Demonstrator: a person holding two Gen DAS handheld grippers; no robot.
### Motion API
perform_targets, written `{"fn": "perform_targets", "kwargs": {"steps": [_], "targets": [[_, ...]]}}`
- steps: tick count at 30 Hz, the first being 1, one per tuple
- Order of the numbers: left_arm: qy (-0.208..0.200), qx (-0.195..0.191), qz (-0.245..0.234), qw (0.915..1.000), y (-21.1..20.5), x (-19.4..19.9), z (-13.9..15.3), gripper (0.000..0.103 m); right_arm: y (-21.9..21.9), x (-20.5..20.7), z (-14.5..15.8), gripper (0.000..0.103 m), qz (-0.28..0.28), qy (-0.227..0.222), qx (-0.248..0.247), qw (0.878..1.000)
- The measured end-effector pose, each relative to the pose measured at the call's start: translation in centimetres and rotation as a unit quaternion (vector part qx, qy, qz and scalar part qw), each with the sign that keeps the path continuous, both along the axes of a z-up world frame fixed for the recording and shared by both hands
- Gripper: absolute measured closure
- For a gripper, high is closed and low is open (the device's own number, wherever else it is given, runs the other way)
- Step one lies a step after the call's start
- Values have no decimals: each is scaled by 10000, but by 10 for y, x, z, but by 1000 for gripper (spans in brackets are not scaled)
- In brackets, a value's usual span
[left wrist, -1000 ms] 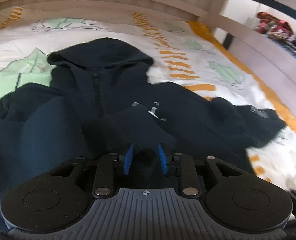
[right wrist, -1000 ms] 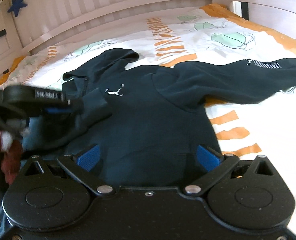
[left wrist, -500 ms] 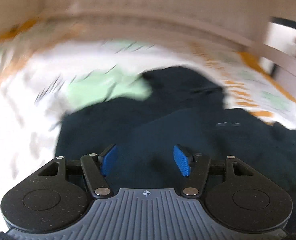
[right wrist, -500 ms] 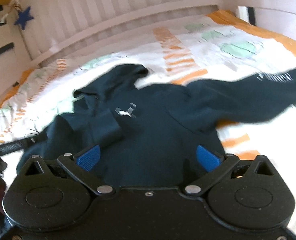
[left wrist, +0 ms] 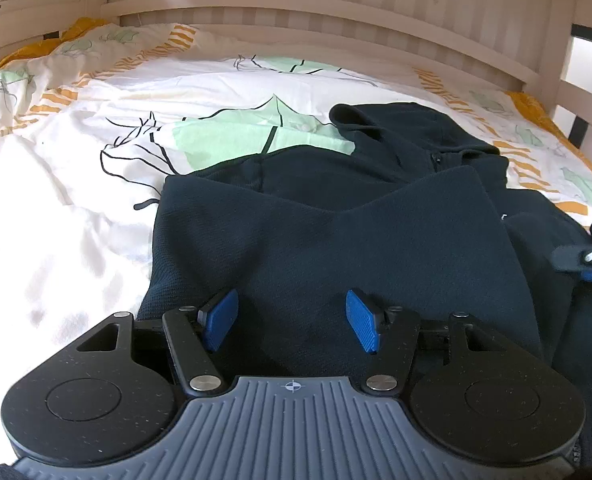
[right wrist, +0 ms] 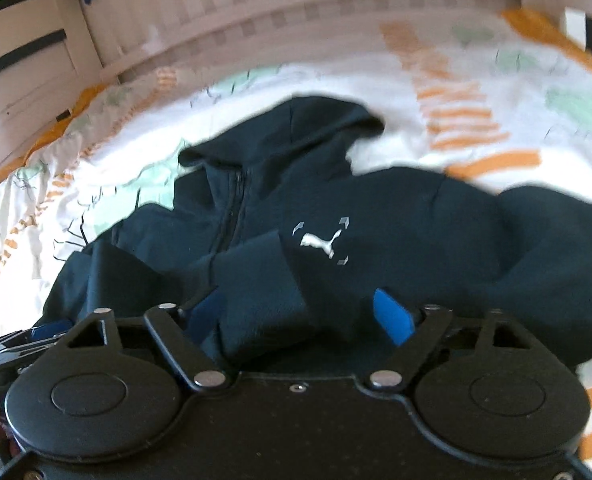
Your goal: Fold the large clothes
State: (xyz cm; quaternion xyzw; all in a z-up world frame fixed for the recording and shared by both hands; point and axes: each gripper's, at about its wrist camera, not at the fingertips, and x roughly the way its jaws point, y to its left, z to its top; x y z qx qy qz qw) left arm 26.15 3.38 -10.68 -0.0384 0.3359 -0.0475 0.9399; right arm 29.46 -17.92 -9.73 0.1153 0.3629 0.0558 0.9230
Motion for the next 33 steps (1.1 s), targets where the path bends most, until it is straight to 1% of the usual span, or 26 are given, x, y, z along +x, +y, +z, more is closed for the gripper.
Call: {"fn": "perform_targets", "kwargs": {"steps": [1, 2, 4, 5, 6, 7, 8, 9, 10, 11, 12, 13, 14, 16, 17, 19, 20, 22, 23, 24, 26, 28, 31, 32, 33], "targets": [[-4, -4, 5, 10000, 2, 0, -1, 45, 1, 3, -4, 26, 25, 87, 8, 10000], [-6, -8, 8, 10000, 2, 0, 0, 45, 3, 6, -9, 31, 39, 151, -26, 9999], [-3, 15, 14, 10000, 1, 0, 1, 45, 8, 5, -9, 52, 94, 77, -55, 9999], [-2, 36, 22, 10000, 0, 0, 2, 45, 8, 4, -7, 74, 151, 95, 82, 9998], [-10, 34, 41, 10000, 0, 0, 3, 45, 8, 1, -2, 85, 112, 97, 200, 9997], [-24, -15, 93, 10000, 0, 0, 5, 45, 7, -2, 6, 87, 144, -2, 307, 9994], [-46, -134, 185, 9997, 2, 0, 8, 45, 5, -10, 16, 87, 133, -204, 371, 9990], [-66, -238, 266, 9993, 4, 0, 10, 45, 2, -19, 27, 87, 31, -453, 342, 9984], [-81, -338, 348, 9988, 6, 0, 11, 45, -1, -24, 33, 87, -97, -605, 240, 9978], [-52, -374, 392, 9985, 6, 2, 10, 45, -5, -30, 39, 87, -287, -742, 72, 9968], [14, -293, 383, 9988, 4, 5, 8, 45, -8, -33, 40, 87, -448, -783, -44, 9959], [26, -168, 344, 9993, 1, 5, 6, 45, -13, -35, 37, 87, -566, -720, -105, 9957], [-6, 32, 278, 9996, -4, 5, 5, 44, -19, -34, 31, 87, -625, -558, -115, 9964], [-63, 307, 191, 9993, -11, 3, 2, 43, -23, -36, 17, 87, -632, -367, -136, 9972], [-85, 331, 181, 9993, -12, 3, 1, 43, -22, -38, 10, 87, -606, -302, -213, 9975], [-93, 259, 176, 9995, -9, 3, -1, 42, -18, -41, -5, 81, -540, -109, -359, 9978], [-98, 226, 176, 9995, -8, 2, -1, 42, -17, -43, -9, 77, -559, -85, -354, 9978], [-110, 223, 170, 9995, -8, 2, -1, 42, -18, -49, -14, 77, -632, -252, -324, 9972], [-115, 232, 165, 9995, -9, 2, -2, 41, -19, -52, -15, 75, -683, -300, -316, 9967], [-120, 249, 158, 9995, -9, 2, -2, 41, -20, -53, -15, 61, -754, -325, -306, 9962], [-112, 320, 141, 9993, -12, 3, -2, 38, -25, -57, -17, 52, -837, -422, -250, 9953], [-105, 409, 113, 9990, -16, 3, -2, 36, -27, -59, -20, 51, -835, -541, -166, 9949], [-105, 422, 51, 9990, -17, 3, -2, 31, -24, -59, -23, 48, -826, -648, -208, 9943], [-100, 428, 35, 9990, -18, 4, -2, 30, -23, -59, -23, 43, -755, -653, -232, 9947], [-93, 448, 24, 9990, -18, 4, -3, 28, -21, -57, -23, 35, -672, -655, -243, 9953]]}}
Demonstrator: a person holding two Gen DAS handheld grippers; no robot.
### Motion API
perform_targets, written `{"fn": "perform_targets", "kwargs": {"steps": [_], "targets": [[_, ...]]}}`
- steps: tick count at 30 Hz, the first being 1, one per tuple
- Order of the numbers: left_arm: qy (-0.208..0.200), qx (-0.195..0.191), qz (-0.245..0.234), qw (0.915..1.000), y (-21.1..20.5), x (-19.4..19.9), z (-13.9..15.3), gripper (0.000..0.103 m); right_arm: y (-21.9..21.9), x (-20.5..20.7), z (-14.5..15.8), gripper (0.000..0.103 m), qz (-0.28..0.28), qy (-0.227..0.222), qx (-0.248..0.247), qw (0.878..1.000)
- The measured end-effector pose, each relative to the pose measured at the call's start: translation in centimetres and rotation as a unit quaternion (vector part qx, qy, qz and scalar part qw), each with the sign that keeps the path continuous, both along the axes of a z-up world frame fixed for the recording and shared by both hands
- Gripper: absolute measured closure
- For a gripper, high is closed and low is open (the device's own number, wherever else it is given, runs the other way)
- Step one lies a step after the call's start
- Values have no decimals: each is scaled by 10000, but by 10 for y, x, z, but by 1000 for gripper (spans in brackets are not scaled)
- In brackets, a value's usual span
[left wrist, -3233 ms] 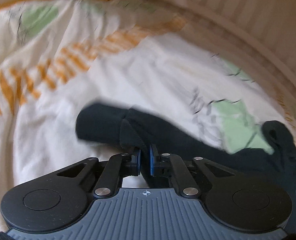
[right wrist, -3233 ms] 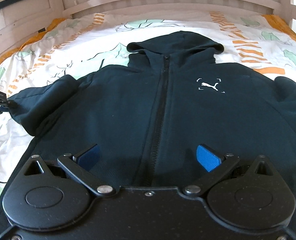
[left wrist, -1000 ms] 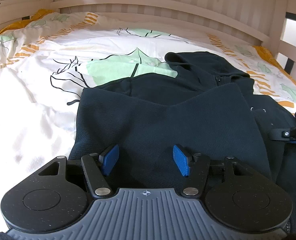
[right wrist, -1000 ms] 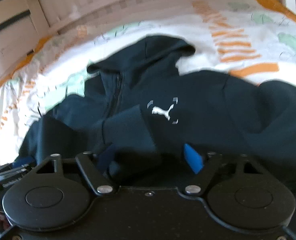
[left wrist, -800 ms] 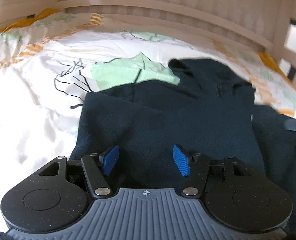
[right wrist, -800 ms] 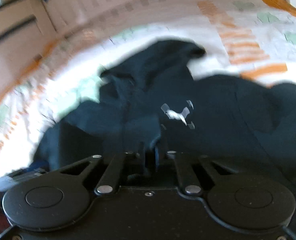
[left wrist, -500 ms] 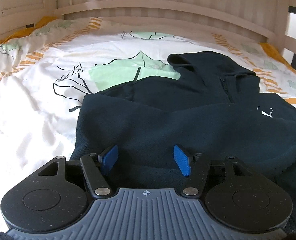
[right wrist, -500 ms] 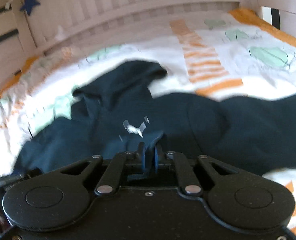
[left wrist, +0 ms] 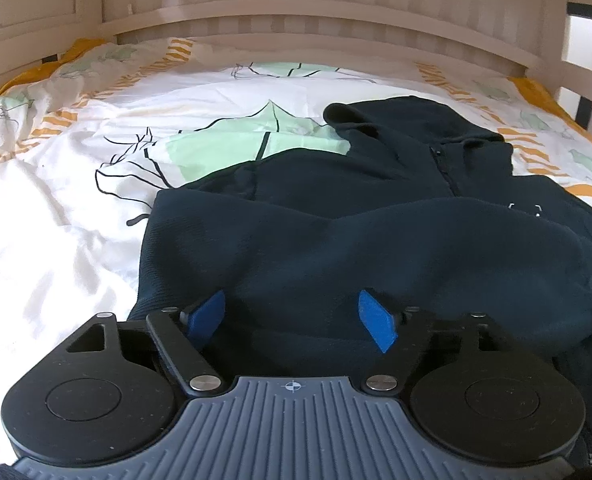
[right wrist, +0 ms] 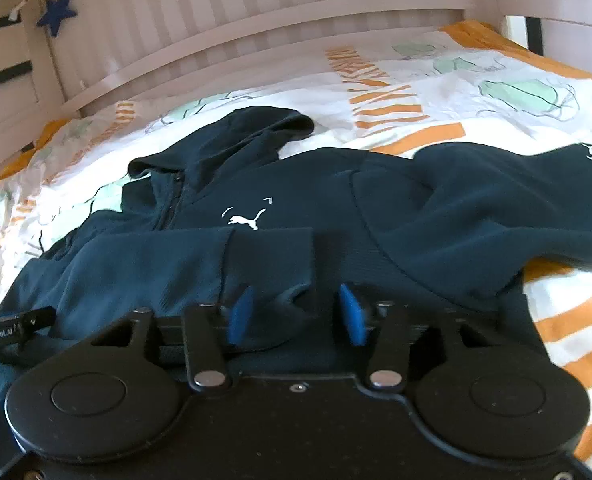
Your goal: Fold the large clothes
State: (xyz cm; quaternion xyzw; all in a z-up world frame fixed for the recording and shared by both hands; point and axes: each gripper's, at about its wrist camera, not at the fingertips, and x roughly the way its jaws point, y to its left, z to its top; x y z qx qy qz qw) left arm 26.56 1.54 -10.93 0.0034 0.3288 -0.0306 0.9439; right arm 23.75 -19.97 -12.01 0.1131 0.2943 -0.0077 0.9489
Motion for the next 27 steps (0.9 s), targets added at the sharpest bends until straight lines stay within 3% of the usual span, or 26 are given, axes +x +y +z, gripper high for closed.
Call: {"fn": "perform_targets", "kwargs": {"steps": [7, 11, 14, 19, 27], "targets": [[117, 217, -98, 9996, -5, 4, 4, 28, 0, 1, -2, 28, 146, -16, 78, 9999], [-62, -22, 24, 10000, -9, -7, 25, 30, -3, -2, 3, 4, 464, -77, 344, 9983], [-310, -142, 36, 9994, -18, -17, 49, 30, -7, -13, 15, 4, 450, -143, 385, 9981], [-336, -408, -195, 9984, -45, -16, 72, 30, -34, -34, 47, 4, 99, -269, 364, 9989], [-155, -108, -574, 9982, -92, -5, 43, 30, -115, -53, 78, 4, -895, -258, 167, 9955]]}}
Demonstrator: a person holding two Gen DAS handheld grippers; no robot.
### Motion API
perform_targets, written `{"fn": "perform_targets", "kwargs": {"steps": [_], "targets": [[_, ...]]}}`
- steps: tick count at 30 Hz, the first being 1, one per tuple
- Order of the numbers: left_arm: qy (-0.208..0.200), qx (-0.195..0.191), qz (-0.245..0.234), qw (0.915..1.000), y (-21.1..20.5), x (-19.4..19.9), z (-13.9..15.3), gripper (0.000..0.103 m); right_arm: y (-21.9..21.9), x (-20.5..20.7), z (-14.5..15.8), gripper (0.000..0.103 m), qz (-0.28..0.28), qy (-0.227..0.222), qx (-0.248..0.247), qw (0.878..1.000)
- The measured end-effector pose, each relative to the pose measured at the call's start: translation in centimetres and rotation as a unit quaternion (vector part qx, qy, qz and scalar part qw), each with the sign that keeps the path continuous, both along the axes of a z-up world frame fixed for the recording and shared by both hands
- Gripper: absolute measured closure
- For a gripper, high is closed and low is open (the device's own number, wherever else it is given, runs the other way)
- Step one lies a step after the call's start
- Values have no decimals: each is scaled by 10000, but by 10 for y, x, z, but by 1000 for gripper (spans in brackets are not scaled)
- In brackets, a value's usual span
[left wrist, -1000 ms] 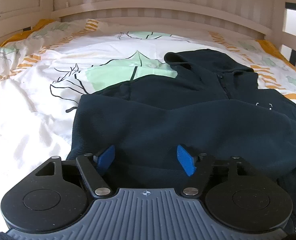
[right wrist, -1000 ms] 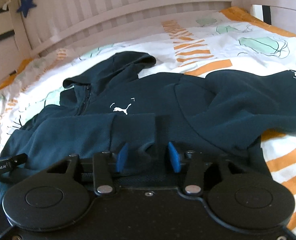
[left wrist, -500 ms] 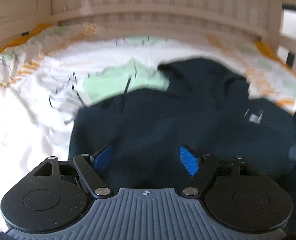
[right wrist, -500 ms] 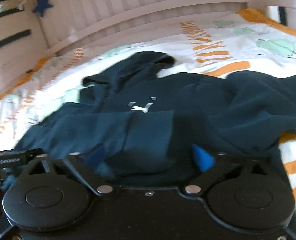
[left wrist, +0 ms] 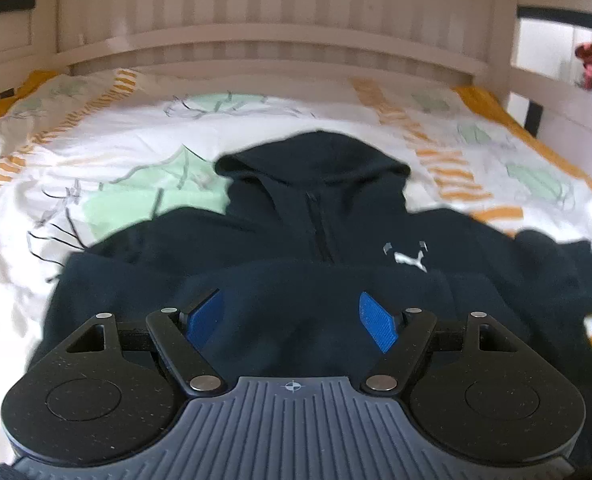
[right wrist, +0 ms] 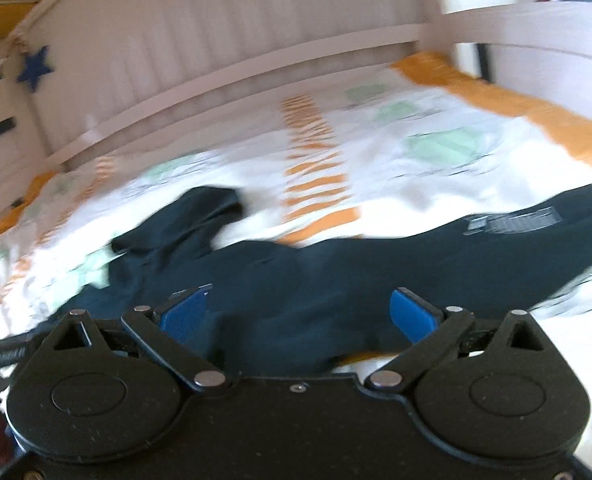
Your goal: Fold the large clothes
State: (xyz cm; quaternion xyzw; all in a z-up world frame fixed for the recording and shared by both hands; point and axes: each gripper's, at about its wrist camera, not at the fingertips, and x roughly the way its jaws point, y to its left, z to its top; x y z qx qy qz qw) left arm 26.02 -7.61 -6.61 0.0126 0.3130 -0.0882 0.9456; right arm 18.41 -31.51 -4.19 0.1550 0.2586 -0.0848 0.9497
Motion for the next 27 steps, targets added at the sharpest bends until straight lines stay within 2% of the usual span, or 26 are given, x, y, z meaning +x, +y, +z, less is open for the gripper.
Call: {"fn": "perform_targets", "kwargs": {"steps": [5, 9, 15, 18, 27], "targets": [[312, 291, -49, 9991, -17, 7, -31, 29, -66, -6, -12, 4, -840, 252, 340, 9956], [50, 331, -39, 9994, -17, -4, -42, 26, -110, -6, -27, 4, -1289, 466, 598, 9888], [78, 211, 9, 9997, -13, -3, -45, 22, -163, -9, -53, 3, -1811, 602, 1053, 9760], [66, 230, 17, 9997, -14, -4, -45, 21, -177, -10, -64, 3, -1878, 468, 1283, 9727], [61, 230, 30, 9997, -14, -3, -47, 18, -197, 0, -75, 1, -1879, -41, 1499, 9707]]}}
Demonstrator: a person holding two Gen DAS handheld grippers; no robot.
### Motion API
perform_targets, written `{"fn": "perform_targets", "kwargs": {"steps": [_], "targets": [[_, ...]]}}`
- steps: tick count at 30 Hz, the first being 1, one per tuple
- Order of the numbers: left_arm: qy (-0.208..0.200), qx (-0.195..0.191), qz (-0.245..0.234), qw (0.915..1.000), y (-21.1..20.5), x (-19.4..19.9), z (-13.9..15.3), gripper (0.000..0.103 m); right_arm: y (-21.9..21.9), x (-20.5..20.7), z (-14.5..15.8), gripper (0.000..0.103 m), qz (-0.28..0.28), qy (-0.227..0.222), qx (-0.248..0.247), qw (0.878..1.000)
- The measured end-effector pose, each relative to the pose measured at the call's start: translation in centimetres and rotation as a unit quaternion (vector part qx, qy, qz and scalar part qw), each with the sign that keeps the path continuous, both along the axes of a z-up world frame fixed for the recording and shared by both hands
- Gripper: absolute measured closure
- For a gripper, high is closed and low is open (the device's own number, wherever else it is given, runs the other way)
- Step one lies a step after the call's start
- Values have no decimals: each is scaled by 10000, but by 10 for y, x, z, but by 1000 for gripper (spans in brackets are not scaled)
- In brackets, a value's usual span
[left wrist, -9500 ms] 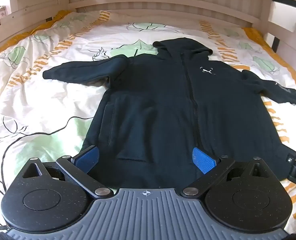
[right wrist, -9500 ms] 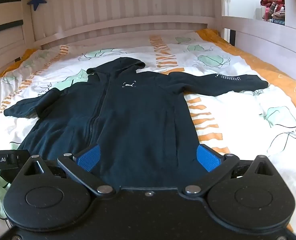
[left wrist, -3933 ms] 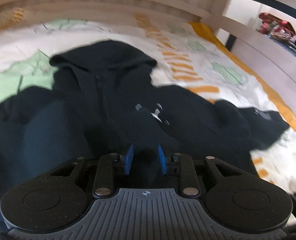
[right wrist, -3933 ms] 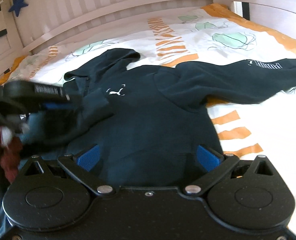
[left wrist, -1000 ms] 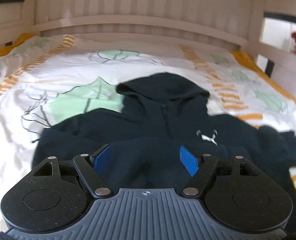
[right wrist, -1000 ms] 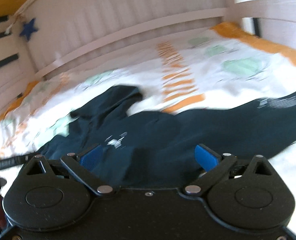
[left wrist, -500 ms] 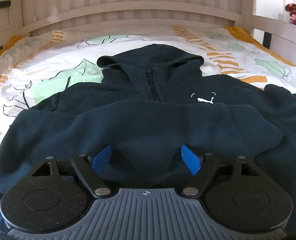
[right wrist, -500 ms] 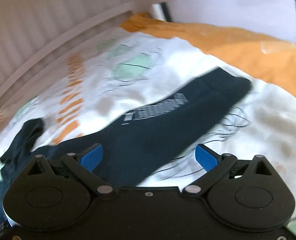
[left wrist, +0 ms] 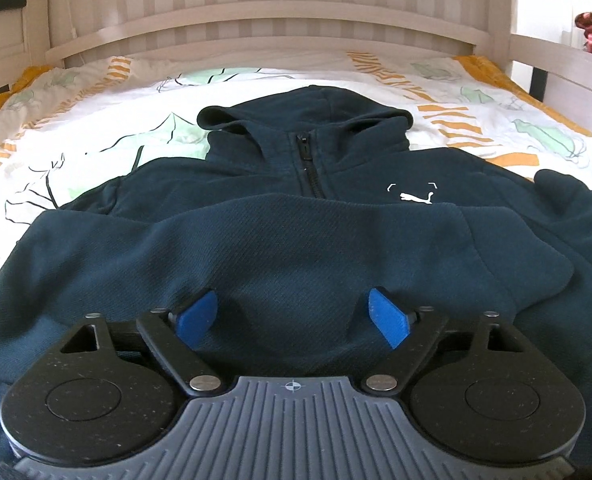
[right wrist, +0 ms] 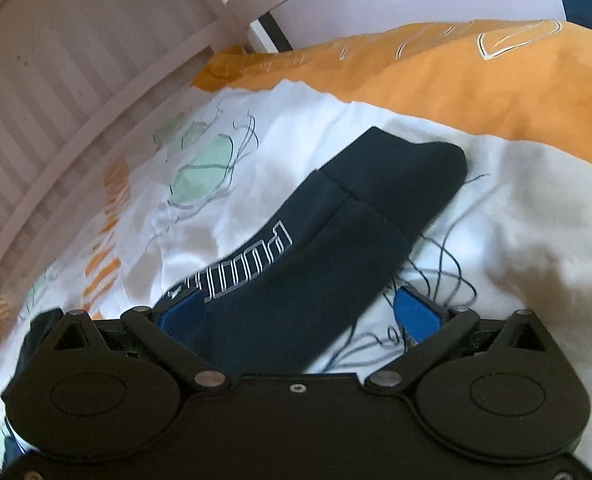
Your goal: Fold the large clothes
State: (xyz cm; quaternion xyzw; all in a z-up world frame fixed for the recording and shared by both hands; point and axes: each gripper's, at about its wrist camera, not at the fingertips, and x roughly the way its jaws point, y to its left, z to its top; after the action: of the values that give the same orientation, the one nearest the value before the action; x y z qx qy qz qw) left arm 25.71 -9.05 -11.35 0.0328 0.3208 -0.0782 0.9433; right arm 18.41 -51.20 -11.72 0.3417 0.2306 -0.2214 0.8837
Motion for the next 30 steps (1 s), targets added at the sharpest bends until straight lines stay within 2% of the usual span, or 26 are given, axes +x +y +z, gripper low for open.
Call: {"fn": "perform_targets", "kwargs": {"steps": [2, 4, 6, 7, 8, 9, 11, 16, 22, 25, 28, 30], "targets": [[7, -7, -2, 10000, 0, 1, 0, 17, -1, 1, -2, 1, 23, -60, -28, 10000], [11, -13, 0, 10000, 1, 1, -1, 17, 0, 2, -2, 8, 44, -36, -95, 9999], [14, -20, 1, 10000, 1, 1, -1, 17, 0, 2, -1, 39, -29, 48, -149, 9999], [15, -23, 2, 10000, 1, 1, -1, 17, -2, 1, -1, 46, -130, 105, -143, 9998], [13, -21, 2, 10000, 1, 1, -1, 17, -4, -1, -1, 64, -230, 128, -86, 9996], [13, -18, 3, 10000, 1, 1, -1, 17, -9, -5, -1, 76, -264, 73, 44, 9996], [16, -20, 3, 10000, 1, 1, -1, 17, -13, -10, 3, 87, -239, -84, 267, 9993], [55, -59, -4, 10000, 2, 2, 0, 17, 9, -6, 45, 89, 74, 58, -531, 9985], [361, -350, -67, 9987, 11, 10, 10, 18, 63, 7, 118, 90, 700, -285, -1190, 9900], [581, -611, -25, 9964, 25, 14, 23, 19, 111, 18, 154, 90, 1183, -451, -1562, 9796], [515, -1090, 184, 9925, 56, 10, 41, 19, 169, 31, 180, 90, 1778, -612, -1880, 9640], [447, -1261, 281, 9906, 77, 7, 51, 19, 213, 42, 190, 90, 2215, -672, -2056, 9509]]}}
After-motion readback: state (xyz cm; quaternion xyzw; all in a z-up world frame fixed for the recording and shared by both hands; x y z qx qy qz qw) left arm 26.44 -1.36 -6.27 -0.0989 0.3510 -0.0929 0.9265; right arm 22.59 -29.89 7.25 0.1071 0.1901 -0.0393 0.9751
